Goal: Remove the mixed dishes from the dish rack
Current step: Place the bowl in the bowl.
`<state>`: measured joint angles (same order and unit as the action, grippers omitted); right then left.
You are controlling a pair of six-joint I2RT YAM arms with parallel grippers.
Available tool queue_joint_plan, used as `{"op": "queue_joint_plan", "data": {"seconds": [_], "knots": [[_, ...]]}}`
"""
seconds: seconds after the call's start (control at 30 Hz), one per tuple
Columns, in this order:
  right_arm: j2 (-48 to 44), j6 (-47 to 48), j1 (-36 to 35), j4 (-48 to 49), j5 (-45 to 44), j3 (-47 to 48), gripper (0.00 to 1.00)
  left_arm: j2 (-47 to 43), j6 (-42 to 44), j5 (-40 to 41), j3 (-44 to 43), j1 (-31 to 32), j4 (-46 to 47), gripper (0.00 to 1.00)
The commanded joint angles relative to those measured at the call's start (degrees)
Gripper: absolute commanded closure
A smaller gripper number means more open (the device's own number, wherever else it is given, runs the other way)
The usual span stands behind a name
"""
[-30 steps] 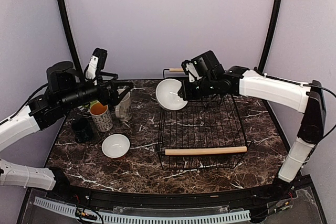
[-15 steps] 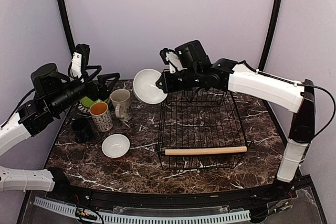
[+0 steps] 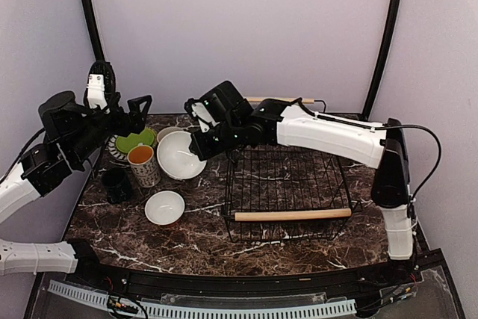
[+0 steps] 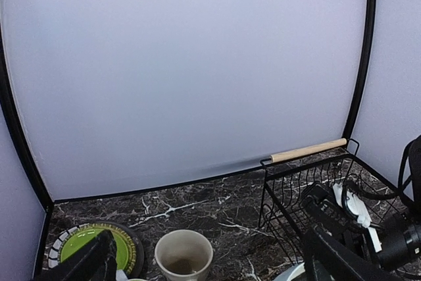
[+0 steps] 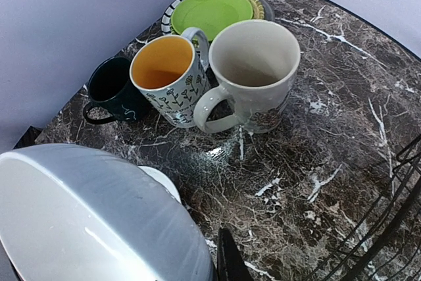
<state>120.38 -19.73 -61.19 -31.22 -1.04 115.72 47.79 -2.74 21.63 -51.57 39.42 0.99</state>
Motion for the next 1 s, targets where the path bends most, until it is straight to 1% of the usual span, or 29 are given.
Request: {"op": "queue_joint_plan", "data": {"seconds": [0.0,0.43,0.53,0.77,0.97], "knots": [[2.14,0.39,-1.92,0.68,0.77,5.13,1.00,-1.43,-0.83,2.50,0.42,-0.80,-0.67,0.03],[10.71,1.26,-4.79,-3.08,0.77,12.13,1.00,-2.61,-1.85,2.55,0.60,-2.26,-0.64,0.03],[13.79,1.48,-5.28,-3.76,2.71,15.10,1.00,-2.85,-2.12,2.39,0.67,-2.69,-0.67,0.03],[19.12,1.88,-5.31,-3.63,3.80,20.06,1.00,-2.87,-2.54,1.85,0.68,-3.28,-0.72,0.03],[21.29,2.13,-5.29,-2.64,4.06,21.01,0.94,-2.75,-3.00,0.95,0.51,-3.87,-0.70,0.03]]}}
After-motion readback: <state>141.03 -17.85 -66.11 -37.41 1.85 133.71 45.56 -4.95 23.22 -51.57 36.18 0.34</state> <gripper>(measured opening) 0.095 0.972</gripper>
